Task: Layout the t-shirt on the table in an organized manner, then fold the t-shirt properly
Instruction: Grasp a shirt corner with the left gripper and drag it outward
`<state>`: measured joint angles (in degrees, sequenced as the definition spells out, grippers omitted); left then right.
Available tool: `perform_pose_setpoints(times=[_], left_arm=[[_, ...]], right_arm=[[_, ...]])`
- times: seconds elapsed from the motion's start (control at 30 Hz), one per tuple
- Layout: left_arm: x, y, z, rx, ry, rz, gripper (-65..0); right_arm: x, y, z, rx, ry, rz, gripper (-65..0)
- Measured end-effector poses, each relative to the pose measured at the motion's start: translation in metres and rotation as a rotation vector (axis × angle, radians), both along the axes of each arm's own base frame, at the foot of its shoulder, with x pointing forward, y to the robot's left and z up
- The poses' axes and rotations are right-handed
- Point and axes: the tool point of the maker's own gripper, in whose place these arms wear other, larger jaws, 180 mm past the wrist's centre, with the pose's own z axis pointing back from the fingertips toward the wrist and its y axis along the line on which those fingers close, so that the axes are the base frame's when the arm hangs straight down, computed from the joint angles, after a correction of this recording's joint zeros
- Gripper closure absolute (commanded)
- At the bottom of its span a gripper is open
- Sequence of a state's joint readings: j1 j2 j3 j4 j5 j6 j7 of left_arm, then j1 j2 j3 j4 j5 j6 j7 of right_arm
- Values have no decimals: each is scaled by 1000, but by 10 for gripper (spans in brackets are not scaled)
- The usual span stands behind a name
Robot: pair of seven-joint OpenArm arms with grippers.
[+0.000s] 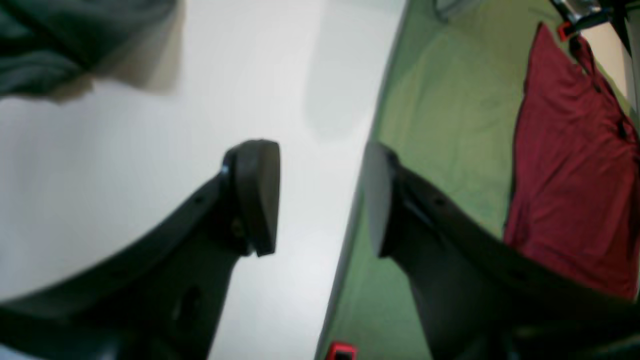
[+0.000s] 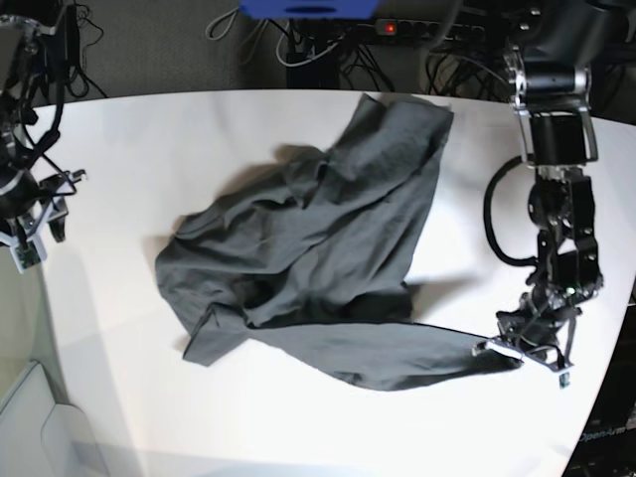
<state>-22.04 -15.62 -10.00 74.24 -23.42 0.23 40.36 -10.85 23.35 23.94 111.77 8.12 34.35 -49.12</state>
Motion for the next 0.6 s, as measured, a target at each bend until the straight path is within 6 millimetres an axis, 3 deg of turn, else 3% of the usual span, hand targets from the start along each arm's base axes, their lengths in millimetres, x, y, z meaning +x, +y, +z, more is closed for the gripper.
perform_pose_setpoints(times=[0.1, 0.2, 0.43, 0.53, 0.6], left_arm=[[10, 10, 20, 27, -7, -6, -5], [22, 27, 53, 63, -66, 10, -5], [24, 77, 96, 168, -117, 68, -5], [23, 87, 96, 184, -111, 81, -6], [20, 99, 79, 183, -61, 101, -9]], right_arm=[[-1, 4, -3, 12, 4, 3, -281], [-2, 9, -7, 36, 4, -1, -281], [-4, 17, -13, 67, 6, -7, -281], [-4, 18, -14, 71, 6, -6, -281], [-4, 21, -16, 74, 10, -4, -281]])
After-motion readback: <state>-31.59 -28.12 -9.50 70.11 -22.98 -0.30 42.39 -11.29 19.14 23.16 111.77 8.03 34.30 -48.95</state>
